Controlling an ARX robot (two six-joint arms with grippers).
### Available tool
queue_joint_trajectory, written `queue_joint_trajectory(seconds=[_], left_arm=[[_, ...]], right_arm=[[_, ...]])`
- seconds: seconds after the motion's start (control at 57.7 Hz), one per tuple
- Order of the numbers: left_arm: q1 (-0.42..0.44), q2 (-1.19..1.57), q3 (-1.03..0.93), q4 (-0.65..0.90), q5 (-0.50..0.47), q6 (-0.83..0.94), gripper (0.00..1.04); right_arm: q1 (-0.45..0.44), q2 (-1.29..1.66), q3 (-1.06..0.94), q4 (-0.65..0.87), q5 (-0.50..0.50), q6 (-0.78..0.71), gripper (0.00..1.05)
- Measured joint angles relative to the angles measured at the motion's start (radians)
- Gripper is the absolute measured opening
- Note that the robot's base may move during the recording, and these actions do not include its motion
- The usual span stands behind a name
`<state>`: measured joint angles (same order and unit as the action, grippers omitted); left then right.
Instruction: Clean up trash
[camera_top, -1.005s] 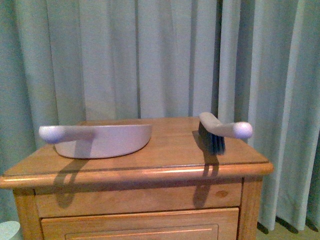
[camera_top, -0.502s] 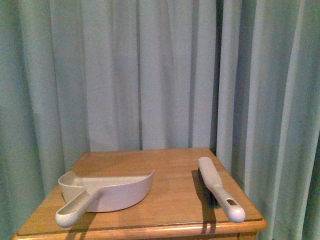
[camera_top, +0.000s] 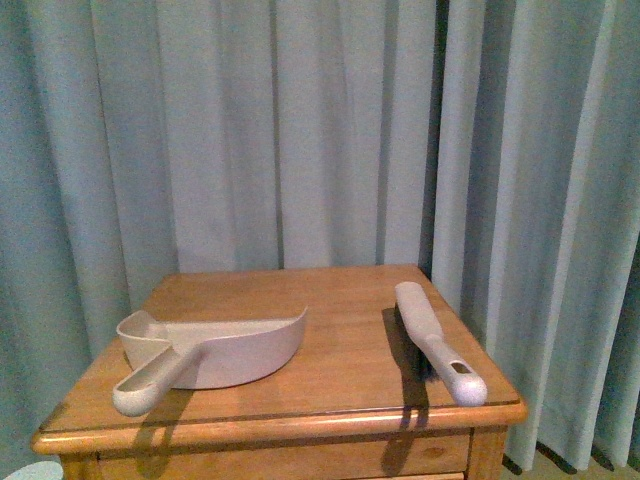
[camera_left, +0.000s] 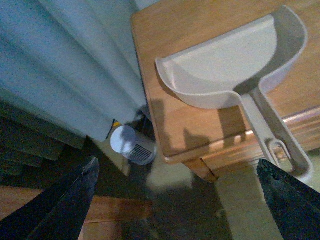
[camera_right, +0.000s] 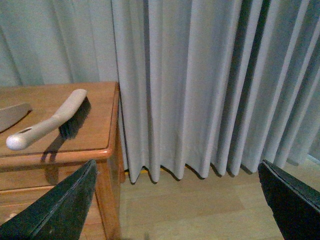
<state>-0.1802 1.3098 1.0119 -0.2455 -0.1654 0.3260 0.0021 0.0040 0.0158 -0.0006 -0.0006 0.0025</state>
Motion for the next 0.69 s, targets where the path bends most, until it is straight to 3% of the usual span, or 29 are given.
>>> queue_joint_trajectory(seconds=[0.26, 0.693], left_arm=[[-0.096, 0.233, 0.245, -0.124, -0.049, -0.044, 0.97], [-0.151, 0.411, 0.267, -0.121, -0.048, -0.143, 0.97]], right_arm=[[0.0, 0.0, 0.0, 0.0, 0.0, 0.0, 0.97], [0.0, 0.0, 0.0, 0.0, 0.0, 0.0, 0.97]])
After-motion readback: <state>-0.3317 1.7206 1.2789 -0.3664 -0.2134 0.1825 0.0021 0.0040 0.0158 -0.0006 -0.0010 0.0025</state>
